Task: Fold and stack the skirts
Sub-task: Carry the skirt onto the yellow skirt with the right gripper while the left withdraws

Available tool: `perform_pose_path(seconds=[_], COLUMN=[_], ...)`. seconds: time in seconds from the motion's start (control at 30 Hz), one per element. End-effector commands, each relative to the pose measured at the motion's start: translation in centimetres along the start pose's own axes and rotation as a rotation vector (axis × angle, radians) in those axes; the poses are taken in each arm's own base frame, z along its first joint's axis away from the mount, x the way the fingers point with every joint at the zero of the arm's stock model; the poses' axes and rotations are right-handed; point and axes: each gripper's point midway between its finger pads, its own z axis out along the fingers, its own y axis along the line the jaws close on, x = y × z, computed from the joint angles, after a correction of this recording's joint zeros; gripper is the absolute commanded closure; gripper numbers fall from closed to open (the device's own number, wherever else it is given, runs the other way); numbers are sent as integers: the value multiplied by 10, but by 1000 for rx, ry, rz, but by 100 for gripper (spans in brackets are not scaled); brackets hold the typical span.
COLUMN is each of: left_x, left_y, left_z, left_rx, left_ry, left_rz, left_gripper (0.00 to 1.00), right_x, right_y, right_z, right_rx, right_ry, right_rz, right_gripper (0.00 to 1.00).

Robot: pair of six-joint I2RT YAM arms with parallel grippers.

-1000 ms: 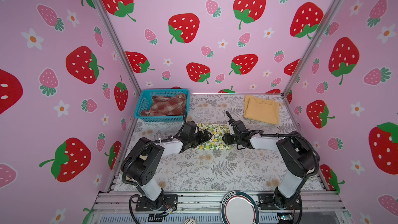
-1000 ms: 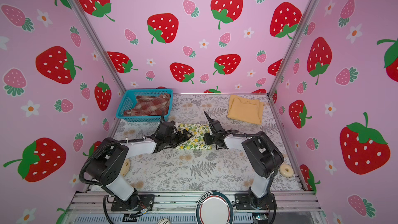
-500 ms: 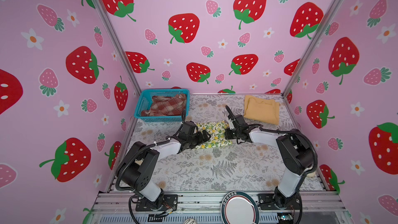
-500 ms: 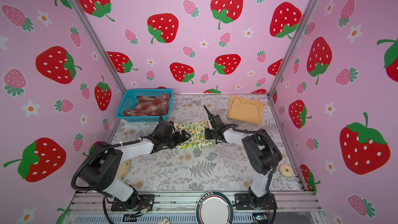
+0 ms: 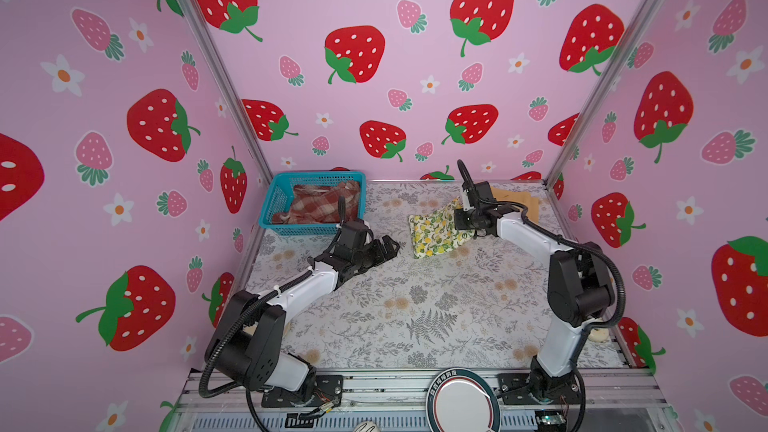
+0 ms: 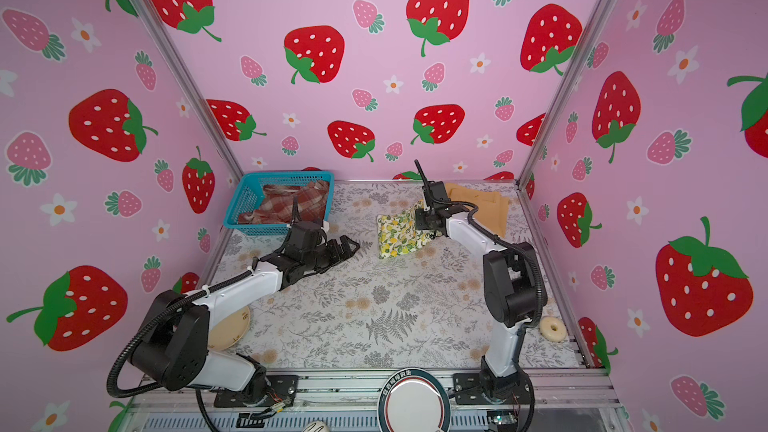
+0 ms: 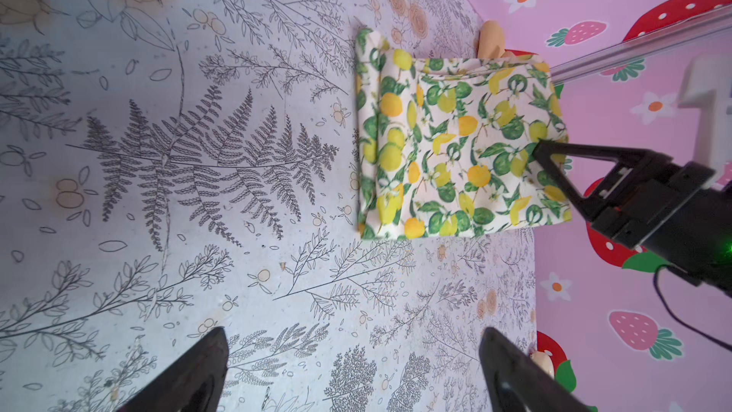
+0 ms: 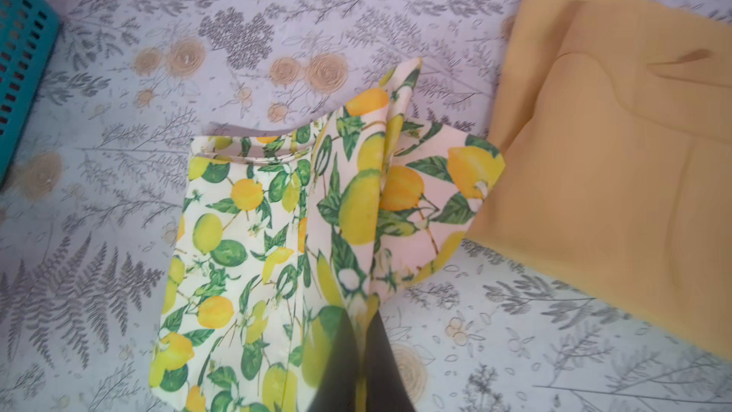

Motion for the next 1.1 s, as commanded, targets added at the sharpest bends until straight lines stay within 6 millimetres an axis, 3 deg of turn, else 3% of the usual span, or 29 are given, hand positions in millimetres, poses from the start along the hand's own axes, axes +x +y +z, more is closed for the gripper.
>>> perform_pose_path(seconds=[0.0, 0.33, 0.5, 0.6, 0.83, 0.97, 1.07], left_x=[-7, -8, -9, -11, -11, -15, -20], left_y=[-6, -4, -3, -2, -1, -1, -1], left_z=[3, 6, 5, 5, 6, -1, -10], left_rx=[23, 38, 37, 31, 27, 18, 9], left_ry=[2, 10, 10, 5, 14, 4, -9], left_rz=[-5, -16, -17, -16, -20, -14, -10], left_gripper=[0, 0, 0, 0, 0, 0, 0], right_x=[-10, -72, -86, -77, -29, -2, 4], right_y=[-29, -105, -151, -177, -215, -231, -235], right_z=[-8, -33, -48, -46, 2, 30, 39], right_rx=[108, 248, 290, 289, 334, 370, 377], right_ry=[28, -31, -49, -35, 89, 159, 161], right_rz=[-35, 14, 58, 117, 195, 222, 235], right_gripper=[100, 100, 100, 100, 97, 72, 58])
